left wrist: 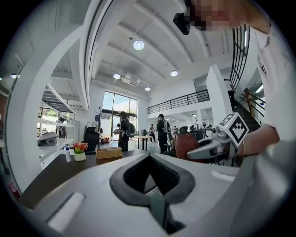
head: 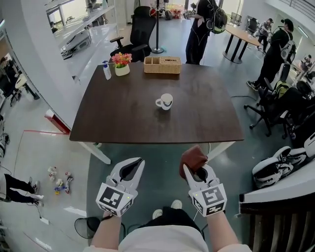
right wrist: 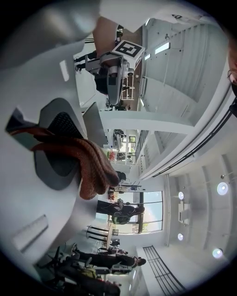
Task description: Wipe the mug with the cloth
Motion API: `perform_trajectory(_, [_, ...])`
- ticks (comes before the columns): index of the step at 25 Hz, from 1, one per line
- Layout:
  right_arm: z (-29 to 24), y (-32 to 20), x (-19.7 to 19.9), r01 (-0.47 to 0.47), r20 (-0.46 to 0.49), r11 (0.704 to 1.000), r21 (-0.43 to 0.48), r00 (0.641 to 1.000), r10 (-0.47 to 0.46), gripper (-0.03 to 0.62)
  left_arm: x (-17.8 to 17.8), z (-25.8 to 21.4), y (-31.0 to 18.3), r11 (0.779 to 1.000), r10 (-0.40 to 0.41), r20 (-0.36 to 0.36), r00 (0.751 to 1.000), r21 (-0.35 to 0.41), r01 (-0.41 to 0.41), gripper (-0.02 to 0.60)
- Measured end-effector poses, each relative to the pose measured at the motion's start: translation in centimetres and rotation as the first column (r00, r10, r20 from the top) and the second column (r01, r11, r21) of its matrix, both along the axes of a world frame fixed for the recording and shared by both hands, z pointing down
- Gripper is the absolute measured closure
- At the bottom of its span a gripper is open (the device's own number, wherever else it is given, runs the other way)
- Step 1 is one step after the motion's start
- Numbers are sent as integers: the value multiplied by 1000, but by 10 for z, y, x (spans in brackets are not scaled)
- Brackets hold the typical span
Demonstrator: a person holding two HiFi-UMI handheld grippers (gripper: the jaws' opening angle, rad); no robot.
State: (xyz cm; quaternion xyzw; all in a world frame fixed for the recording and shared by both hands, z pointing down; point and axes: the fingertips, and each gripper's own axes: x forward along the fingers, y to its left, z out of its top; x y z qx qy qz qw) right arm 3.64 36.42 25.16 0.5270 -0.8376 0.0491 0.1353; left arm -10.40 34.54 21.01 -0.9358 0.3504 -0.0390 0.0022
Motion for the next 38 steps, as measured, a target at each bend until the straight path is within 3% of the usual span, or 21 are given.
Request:
perform_trajectory(9, [2,63,2,8,-5,1000,-3,1000,-8,516,1,-5,56,999,-45,-12,999,-13,44,581])
perform_trajectory(18, [-7,104,11,32,0,999,28,999,-32,519,23,-9,102,999,-47,-15,999,1,47,581])
perform_trajectory(38, [-18,123,15,19,-5,998,68,1000,-19,519,22,-15,121,999,11,-32,999,35,-10,581])
